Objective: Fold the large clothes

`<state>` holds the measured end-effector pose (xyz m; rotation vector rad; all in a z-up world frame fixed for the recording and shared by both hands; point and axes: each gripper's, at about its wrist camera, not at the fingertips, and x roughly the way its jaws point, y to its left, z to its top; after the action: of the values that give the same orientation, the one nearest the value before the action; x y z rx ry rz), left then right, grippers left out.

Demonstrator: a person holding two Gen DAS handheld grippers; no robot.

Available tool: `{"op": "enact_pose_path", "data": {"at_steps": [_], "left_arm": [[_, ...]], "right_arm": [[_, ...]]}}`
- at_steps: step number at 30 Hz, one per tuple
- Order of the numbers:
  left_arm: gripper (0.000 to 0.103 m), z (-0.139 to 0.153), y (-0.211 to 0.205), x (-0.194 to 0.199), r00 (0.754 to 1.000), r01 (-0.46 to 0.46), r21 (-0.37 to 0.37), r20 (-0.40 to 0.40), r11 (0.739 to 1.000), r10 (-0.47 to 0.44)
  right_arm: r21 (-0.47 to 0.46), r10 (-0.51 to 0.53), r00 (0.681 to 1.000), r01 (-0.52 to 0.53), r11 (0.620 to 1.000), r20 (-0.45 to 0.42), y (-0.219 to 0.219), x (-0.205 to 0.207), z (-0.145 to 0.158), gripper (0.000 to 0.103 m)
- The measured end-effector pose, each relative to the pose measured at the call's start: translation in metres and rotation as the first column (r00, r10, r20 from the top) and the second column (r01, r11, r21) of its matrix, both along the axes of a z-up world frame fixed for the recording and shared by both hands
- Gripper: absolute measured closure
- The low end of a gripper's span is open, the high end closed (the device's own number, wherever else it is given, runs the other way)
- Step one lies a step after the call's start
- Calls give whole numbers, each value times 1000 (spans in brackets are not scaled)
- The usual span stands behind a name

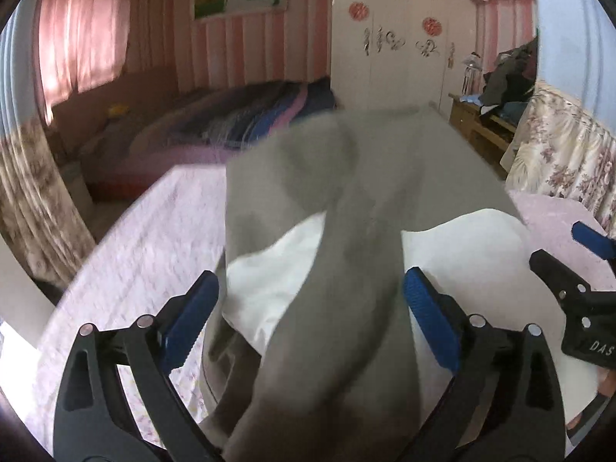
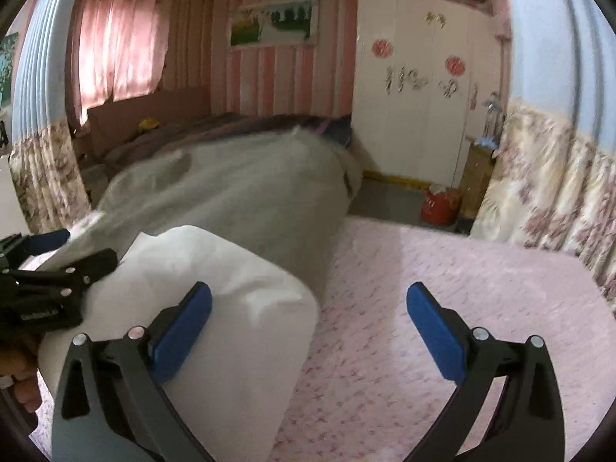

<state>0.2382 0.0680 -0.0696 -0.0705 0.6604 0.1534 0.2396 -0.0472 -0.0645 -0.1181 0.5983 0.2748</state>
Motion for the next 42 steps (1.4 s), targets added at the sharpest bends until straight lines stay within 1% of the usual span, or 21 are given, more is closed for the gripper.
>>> {"op": "enact_pose_path", "data": {"at_steps": [2,3,5,6,10,13,17,19,21,24,25,28,30,32,34,35,37,38,40,41,42], "left_arm": [[4,-14,8,2,1000,-13,14,-8,1000,13],[4,-17,12,4,1000,-14,-4,-24,1000,14],[3,-18,22,6,999,-10,-35,-36,999,9],[3,-19,23,7,999,-7,-34,-45,999,5],[3,-22,24,9,998,-9,-37,-59,999,6],[3,-24,26,11,998,-7,-48,-60,999,4],[3,-19,28,4,1000,19,-82,-9,996,-20],[4,-11,29,-1,1000,26,-108,2,994,-26],[5,9,28,-7,999,35,-123,33,992,-31],[4,52,19,-11,991,85,-68,107,994,-77],[3,70,16,-8,986,93,-30,139,995,-88],[3,96,10,13,980,109,28,163,994,-113],[3,102,8,37,976,123,60,174,991,-132],[3,94,8,64,979,131,90,144,987,-143],[3,80,10,90,983,122,125,118,985,-137],[3,74,12,98,986,122,125,97,985,-134],[3,54,19,117,996,76,137,39,988,-82],[3,42,25,124,998,56,136,6,989,-58],[3,27,36,136,998,51,91,-47,995,-46],[3,23,40,140,997,48,85,-66,995,-42],[3,16,44,146,995,37,84,-100,996,-29]], "right_arm": [[-26,15,997,-17,1000,-70,6,12,-15,2],[-38,16,995,-20,999,-99,8,16,-17,2],[-99,14,994,-25,995,-113,13,19,-21,2],[-127,8,993,-23,992,-120,15,19,-22,2],[-181,-12,994,-8,983,-110,20,16,-22,2],[-179,-15,995,-4,984,-102,19,16,-20,3],[-104,-18,997,10,995,-72,8,12,-12,3],[-54,-5,998,1,999,-61,0,10,-1,2],[-20,10,1000,-10,1000,-13,-7,12,18,2],[14,-12,999,12,1000,36,-18,25,48,2],[21,-24,998,23,1000,50,-21,31,56,2],[30,-45,996,43,999,75,-25,58,73,2],[44,-58,995,55,998,86,-24,78,75,2],[54,-68,994,64,997,84,-21,94,71,2],[46,-80,994,77,996,76,-15,116,57,2],[33,-80,995,78,996,62,-10,127,47,2],[8,-90,995,90,996,33,-3,142,31,2],[1,-88,996,88,996,17,0,149,23,2],[-25,-70,998,70,997,1,7,161,6,2],[-61,-62,998,62,996,1,12,166,-1,2],[-110,-50,998,47,993,-27,20,175,-13,2]]}}
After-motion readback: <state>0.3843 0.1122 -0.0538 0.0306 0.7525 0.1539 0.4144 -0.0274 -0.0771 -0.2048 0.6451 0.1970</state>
